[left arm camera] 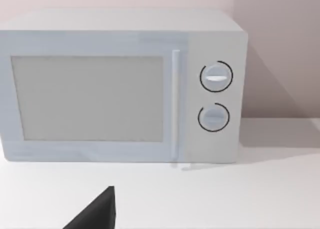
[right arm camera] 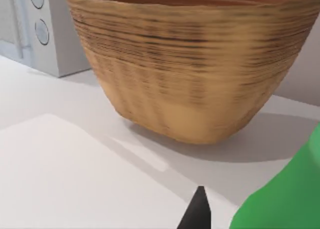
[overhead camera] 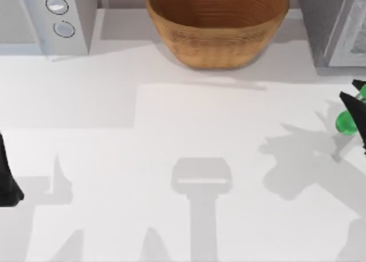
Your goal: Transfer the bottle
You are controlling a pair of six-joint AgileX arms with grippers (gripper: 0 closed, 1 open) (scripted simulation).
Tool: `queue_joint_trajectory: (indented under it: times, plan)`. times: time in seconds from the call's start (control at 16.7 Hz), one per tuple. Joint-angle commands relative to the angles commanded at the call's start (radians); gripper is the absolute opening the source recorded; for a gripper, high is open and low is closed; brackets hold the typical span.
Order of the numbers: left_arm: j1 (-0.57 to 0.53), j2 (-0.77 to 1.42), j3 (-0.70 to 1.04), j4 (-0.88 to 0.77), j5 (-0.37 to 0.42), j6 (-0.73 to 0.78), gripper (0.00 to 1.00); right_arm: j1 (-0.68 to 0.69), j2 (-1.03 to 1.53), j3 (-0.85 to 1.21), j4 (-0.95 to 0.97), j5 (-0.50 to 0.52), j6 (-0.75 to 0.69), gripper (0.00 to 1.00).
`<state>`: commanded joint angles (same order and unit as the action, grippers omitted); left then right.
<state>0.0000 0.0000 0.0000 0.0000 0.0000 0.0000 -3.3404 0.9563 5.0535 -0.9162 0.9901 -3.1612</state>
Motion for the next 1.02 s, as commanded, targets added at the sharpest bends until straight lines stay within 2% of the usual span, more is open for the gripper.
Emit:
queue_joint_trajectory:
  times: [0.36, 0.66, 1.02]
  plan:
    - [0.000, 0.000, 0.000, 0.000, 0.000, 0.000, 1.00, 0.099, -0.137, -0.107, -0.048, -0.096, 0.006, 0.00]
    - [0.000, 0.000, 0.000, 0.000, 0.000, 0.000, 1.00, 0.110, -0.152, -0.119, -0.053, -0.107, 0.006, 0.00]
    - [0.000, 0.000, 0.000, 0.000, 0.000, 0.000, 1.00, 0.110, -0.152, -0.119, -0.053, -0.107, 0.006, 0.45]
